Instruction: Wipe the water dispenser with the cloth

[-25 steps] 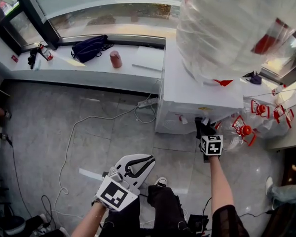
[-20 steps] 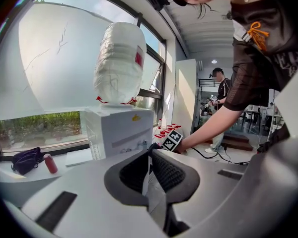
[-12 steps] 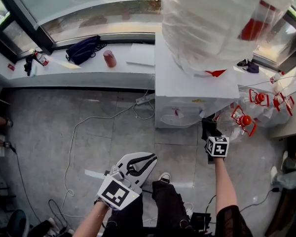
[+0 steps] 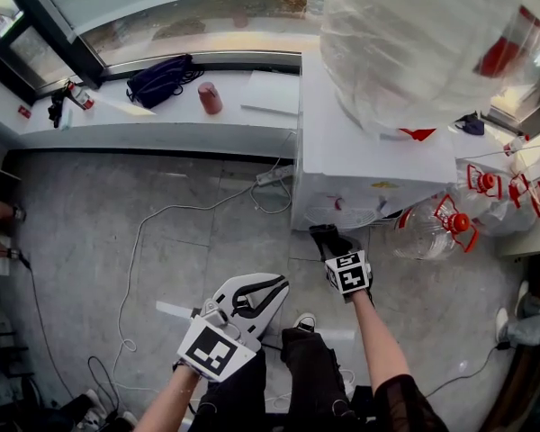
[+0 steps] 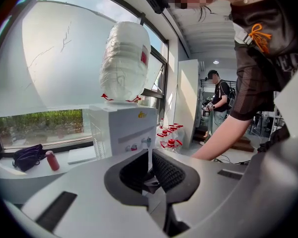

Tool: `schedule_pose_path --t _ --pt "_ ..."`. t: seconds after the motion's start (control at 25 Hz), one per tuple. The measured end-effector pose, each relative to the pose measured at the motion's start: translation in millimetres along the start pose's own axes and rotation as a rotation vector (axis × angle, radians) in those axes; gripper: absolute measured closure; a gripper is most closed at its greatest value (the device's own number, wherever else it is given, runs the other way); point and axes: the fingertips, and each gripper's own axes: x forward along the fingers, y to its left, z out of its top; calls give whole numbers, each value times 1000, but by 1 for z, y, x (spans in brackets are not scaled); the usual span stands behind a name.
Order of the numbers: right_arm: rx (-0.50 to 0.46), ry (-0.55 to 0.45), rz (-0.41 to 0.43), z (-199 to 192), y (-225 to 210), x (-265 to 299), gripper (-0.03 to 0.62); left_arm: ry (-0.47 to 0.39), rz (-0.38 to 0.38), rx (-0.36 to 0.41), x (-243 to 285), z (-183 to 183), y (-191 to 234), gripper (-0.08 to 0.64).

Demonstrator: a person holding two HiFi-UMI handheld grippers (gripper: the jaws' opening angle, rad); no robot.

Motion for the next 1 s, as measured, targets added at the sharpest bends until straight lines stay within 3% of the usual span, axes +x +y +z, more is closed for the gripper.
schedule_pose_path --t 0.2,0.4,0.72,1.0 --pt "-111 45 56 8 39 48 479 -6 35 -21 -1 -16 20 535" --pt "-76 94 48 12 40 79 479 -10 61 -50 -4 -35 37 535" --pt "-66 176 -19 -25 -13 68 479 0 58 -68 -1 -41 46 535" --pt "17 253 -164 -62 -99 27 478 -9 56 -68 6 -34 49 535"
